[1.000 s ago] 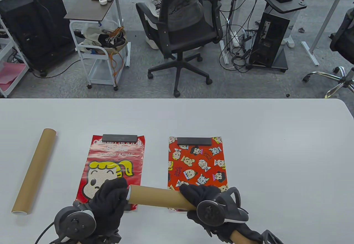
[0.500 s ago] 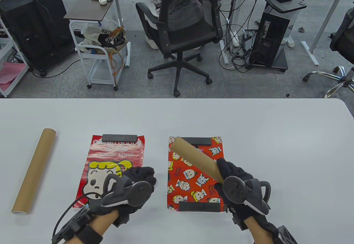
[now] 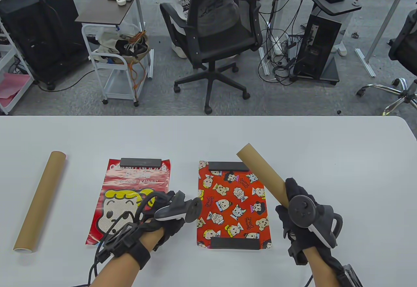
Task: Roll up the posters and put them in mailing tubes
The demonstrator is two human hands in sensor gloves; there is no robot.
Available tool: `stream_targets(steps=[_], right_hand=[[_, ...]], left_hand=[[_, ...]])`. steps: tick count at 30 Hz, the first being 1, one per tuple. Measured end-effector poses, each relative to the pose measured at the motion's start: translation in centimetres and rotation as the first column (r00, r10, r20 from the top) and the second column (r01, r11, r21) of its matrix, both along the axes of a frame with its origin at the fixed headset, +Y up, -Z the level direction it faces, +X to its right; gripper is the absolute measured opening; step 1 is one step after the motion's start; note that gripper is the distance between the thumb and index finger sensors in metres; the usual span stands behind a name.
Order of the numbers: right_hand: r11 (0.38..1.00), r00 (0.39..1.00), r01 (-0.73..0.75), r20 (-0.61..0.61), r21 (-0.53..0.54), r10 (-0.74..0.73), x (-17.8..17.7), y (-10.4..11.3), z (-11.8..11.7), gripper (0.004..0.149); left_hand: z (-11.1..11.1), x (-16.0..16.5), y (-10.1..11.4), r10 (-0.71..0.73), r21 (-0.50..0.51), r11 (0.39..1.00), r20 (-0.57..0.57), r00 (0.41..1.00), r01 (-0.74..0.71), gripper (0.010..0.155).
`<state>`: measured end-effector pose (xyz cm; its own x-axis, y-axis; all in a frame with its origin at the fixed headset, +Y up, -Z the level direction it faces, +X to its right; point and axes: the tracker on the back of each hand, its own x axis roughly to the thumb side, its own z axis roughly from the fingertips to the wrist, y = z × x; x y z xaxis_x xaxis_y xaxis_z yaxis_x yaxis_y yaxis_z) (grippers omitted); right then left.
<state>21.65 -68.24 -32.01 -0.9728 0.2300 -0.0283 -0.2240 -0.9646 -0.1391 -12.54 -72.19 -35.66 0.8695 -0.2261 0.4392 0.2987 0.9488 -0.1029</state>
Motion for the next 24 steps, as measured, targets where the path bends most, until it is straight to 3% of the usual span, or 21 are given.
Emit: stream_targets(steps=[3, 8, 13, 15, 18, 24], right_hand=[[0.994, 0.996, -0.040, 0.081, -0.106, 0.049, 0.6, -0.9, -0.4, 0.082], [0.960, 0.957, -0.030, 0.268, -0.279, 0.108, 3.4, -3.0, -1.5, 0.082], [0.925, 0.874, 0.021, 0.455, -0.380, 0.167, 7.1, -5.2, -2.2, 0.082], [0.916, 0.848, 0.043, 0.499, -0.398, 0.176, 8.0, -5.7, -2.3, 0.082], [0.904, 0.813, 0.067, 0.548, -0.422, 0.195, 9.1, -6.2, -2.3, 0.082], [0.904, 0.772, 0.092, 0.603, -0.418, 0.201, 10.4, -6.6, -2.1, 0.082]], left_hand=[[1.4, -2.7, 2.9, 0.090, 0.076, 0.993, -0.040, 0.995, -0.087, 0.060], [4.4, -8.3, 4.9, 0.229, 0.144, 0.967, -0.111, 0.967, -0.212, 0.060], [7.8, -12.6, 4.0, 0.256, 0.204, 0.953, -0.159, 0.953, -0.222, 0.061], [8.2, -13.5, 3.5, 0.265, 0.197, 0.953, -0.175, 0.948, -0.230, 0.062], [8.1, -14.0, 3.4, 0.323, 0.099, 0.946, -0.201, 0.925, -0.308, 0.064], [8.3, -13.2, 3.0, 0.347, 0.060, 0.938, -0.169, 0.923, -0.342, 0.064]])
